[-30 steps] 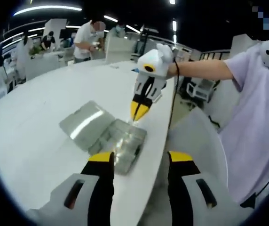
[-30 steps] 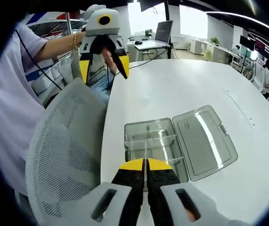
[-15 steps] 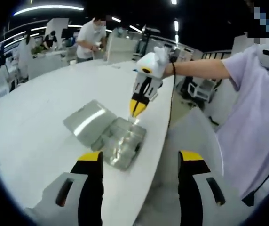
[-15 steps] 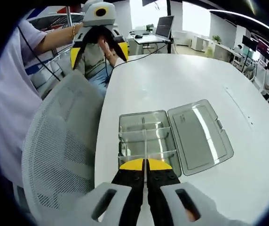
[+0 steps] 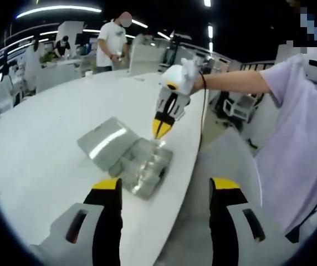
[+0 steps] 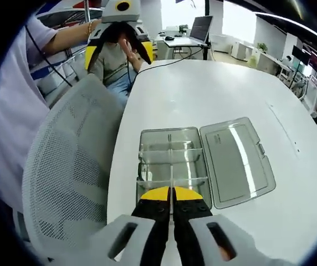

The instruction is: Insert the divider into the dual guide fixture by aligning both edges with the guide slots and pushing it downward to the bottom, including one-sided entry, uneven engagement, binding, and posture correction.

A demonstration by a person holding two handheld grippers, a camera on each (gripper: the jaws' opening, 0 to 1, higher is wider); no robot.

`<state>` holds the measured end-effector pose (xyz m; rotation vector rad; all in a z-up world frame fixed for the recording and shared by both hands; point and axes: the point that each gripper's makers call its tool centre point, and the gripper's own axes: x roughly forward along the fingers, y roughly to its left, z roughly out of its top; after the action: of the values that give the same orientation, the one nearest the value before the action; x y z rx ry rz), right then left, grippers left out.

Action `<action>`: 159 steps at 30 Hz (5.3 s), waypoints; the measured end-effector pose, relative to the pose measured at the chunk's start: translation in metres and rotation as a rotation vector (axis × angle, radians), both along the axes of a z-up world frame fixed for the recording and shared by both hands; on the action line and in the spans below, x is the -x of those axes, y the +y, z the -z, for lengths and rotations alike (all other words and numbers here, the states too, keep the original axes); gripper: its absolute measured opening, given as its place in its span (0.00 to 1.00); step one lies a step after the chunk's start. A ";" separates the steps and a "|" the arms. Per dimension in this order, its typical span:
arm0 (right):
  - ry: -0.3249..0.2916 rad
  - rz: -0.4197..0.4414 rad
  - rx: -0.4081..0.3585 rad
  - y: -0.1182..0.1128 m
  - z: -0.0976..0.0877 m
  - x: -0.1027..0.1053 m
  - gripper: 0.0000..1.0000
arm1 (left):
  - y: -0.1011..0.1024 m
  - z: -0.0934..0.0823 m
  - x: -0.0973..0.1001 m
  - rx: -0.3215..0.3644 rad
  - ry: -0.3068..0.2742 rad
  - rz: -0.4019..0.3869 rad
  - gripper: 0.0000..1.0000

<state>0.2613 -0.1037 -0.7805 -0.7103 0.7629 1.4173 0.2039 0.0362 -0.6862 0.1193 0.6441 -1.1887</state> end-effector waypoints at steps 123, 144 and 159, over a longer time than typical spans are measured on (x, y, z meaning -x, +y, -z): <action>0.072 -0.025 0.104 -0.008 0.060 0.006 0.03 | -0.009 -0.008 0.028 0.034 0.006 -0.278 0.55; 0.011 0.038 0.049 -0.003 0.034 0.005 0.17 | 0.004 -0.005 0.020 0.053 0.014 -0.216 0.55; -0.042 0.179 -0.072 -0.008 -0.010 0.009 0.31 | 0.032 0.004 0.008 0.055 0.020 -0.191 0.56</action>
<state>0.2521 -0.1112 -0.7708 -0.5991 0.7205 1.2572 0.1962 0.0682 -0.6897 -0.0007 0.6260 -1.0229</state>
